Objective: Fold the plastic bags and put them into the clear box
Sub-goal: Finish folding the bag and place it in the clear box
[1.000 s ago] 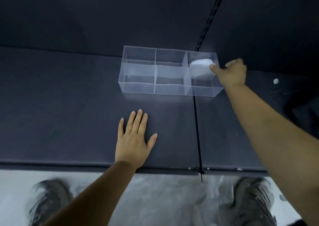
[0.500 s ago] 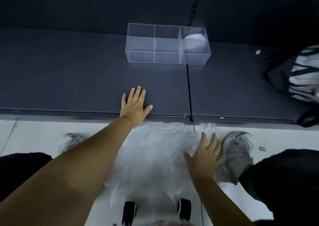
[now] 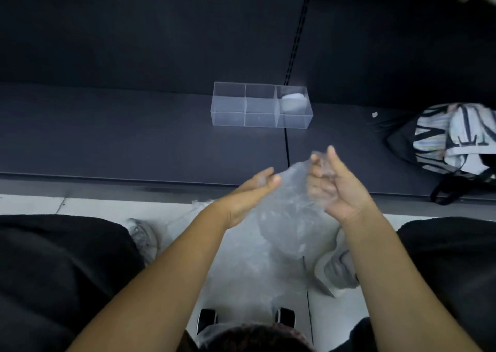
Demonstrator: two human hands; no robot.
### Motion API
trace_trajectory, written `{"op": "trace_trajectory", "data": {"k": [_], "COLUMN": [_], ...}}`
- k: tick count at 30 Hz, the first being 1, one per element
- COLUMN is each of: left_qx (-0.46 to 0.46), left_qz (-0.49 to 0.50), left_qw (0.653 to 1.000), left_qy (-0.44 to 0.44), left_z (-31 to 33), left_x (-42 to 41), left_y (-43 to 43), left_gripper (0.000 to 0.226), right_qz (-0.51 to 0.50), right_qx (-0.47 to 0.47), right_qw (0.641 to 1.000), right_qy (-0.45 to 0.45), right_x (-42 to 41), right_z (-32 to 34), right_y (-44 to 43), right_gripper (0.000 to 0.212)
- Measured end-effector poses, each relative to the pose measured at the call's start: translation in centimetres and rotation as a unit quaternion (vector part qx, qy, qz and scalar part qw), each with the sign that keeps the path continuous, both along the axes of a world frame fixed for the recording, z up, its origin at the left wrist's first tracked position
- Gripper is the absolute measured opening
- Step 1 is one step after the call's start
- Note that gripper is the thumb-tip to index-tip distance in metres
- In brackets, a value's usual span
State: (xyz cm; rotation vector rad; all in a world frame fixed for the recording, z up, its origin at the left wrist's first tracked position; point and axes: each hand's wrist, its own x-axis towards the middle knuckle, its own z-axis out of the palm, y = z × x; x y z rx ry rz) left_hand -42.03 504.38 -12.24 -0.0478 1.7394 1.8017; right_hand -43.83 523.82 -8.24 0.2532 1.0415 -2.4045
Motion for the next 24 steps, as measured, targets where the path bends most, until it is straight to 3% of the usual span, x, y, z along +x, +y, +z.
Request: {"op": "trace_trajectory", "data": {"k": [2,4,6,7,8,9,10,13,14,15,16,18,20,21,23,24], "left_qx": [-0.017,-0.038,-0.015,-0.003,0.003,0.005,0.002,-0.031,-0.044,-0.051,-0.050,-0.020,0.026,0.049,0.070,0.051], "left_qz": [0.015,0.091,0.188,0.231,0.265,0.289,0.304,0.327,0.332,0.337,0.344,0.345,0.309,0.284,0.271,0.290], "left_qw": [1.000,0.995,0.982,0.973,0.964,0.957,0.952,0.943,0.940,0.937,0.934,0.935,0.948,0.956,0.958,0.953], "left_qy": [0.014,0.025,0.023,0.022,0.023,0.023,0.025,0.045,0.061,0.078,0.089,0.084,0.065,0.060,0.062,0.073], "left_z": [0.6,1.0,1.4,1.7,2.1,2.5,2.9,3.8,4.0,4.1,4.2,4.4,4.8,5.1,5.5,5.6], "left_x": [0.5,0.8,0.9,0.9,0.8,0.7,0.6,0.6,0.6,0.7,0.8,1.1,1.5,1.6,1.7,1.6], "left_y": [0.1,0.1,-0.1,-0.3,-0.6,-0.9,-1.1,-1.1,-1.1,-1.0,-1.0,-0.9,-0.8,-0.8,-1.2,-1.5], "left_gripper": [0.068,0.027,0.011,0.012,0.013,0.014,0.015,0.016,0.016,0.017,0.017,0.017,0.018,0.022,0.033,0.036], "right_qz": [-0.028,-0.063,-0.093,-0.099,-0.097,-0.099,-0.109,-0.110,-0.142,-0.173,-0.176,-0.049,0.107,0.120,0.037,-0.005], "right_qx": [-0.076,-0.085,0.019,0.157,0.337,0.493,0.594,0.736,0.759,0.745,0.695,0.586,0.584,0.605,0.613,0.584], "right_qw": [0.997,0.993,0.989,0.974,0.927,0.856,0.790,0.666,0.636,0.635,0.662,0.736,0.725,0.708,0.722,0.758], "right_qy": [0.002,-0.041,-0.109,-0.126,-0.130,-0.121,-0.103,-0.057,0.014,0.113,0.220,0.335,0.348,0.345,0.318,0.291], "right_x": [0.2,0.2,0.1,0.1,0.2,0.3,0.5,1.7,2.1,2.3,2.6,3.4,4.4,4.8,5.2,5.1], "right_z": [1.1,1.7,1.7,1.4,1.0,0.5,0.0,-0.6,0.0,0.9,1.9,4.1,4.1,3.3,2.1,1.7], "right_y": [0.3,0.4,0.7,1.0,1.3,1.4,1.6,1.2,0.8,0.4,-0.4,-3.0,-5.5,-6.2,-6.6,-6.1], "right_gripper": [0.036,0.037,0.037,0.038,0.042,0.046,0.048,0.054,0.060,0.060,0.058,0.060,0.064,0.056,0.026,0.020]}}
